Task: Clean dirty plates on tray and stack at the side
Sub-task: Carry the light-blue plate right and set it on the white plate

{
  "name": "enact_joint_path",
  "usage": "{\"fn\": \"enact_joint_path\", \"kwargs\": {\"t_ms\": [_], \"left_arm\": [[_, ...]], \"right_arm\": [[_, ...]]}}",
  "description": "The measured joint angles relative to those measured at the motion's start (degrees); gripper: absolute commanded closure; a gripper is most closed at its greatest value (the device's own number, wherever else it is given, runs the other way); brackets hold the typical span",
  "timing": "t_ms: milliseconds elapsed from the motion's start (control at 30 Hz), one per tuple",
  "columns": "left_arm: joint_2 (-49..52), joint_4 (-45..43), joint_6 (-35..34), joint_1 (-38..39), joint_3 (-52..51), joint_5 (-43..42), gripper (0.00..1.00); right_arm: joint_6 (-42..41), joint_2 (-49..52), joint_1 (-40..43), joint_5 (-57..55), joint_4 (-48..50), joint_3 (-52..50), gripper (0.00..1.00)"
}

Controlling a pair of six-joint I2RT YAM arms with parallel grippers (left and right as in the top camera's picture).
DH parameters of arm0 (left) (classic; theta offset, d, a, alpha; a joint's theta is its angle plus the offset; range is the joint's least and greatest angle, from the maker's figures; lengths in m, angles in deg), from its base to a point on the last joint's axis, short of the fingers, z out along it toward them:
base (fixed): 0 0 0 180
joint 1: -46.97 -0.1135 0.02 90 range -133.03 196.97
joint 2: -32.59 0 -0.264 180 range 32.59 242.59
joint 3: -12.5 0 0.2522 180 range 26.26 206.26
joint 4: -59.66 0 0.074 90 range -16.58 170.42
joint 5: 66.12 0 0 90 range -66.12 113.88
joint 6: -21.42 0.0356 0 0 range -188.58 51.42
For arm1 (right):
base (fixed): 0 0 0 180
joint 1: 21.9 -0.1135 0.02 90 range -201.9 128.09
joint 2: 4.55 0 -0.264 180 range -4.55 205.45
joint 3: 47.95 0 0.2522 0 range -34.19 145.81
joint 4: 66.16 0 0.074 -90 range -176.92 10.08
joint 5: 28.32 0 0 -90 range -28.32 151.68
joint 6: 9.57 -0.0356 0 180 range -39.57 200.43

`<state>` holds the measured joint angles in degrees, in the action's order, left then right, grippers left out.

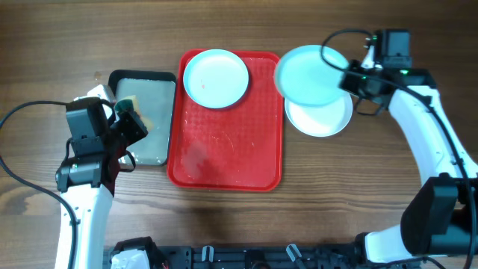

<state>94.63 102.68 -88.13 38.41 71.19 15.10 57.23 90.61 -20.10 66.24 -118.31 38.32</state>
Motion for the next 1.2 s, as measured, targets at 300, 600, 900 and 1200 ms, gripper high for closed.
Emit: {"fn": "enact_joint_path", "kwargs": {"t_ms": [300, 600, 900, 1200], "left_arm": [[0.0, 0.11, 0.0, 0.0, 0.0, 0.0, 0.96], [0.0, 0.83, 0.0, 0.0, 0.0, 0.0, 0.96], [0.0, 0.83, 0.0, 0.0, 0.0, 0.0, 0.96], [0.0, 0.83, 0.0, 0.0, 0.0, 0.0, 0.96]], "right_arm": [[0.02, 0.13, 2.93, -2.67, -2.97, 0.0, 0.96], [0.61, 4.79, 2.89, -3.13, -3.61, 0.0, 0.96], [1.6, 9.77, 2.89, -3.13, -3.87, 0.0, 0.96], [1.64, 10.08, 2.89, -3.13, -6.21, 0.0, 0.96]]}}
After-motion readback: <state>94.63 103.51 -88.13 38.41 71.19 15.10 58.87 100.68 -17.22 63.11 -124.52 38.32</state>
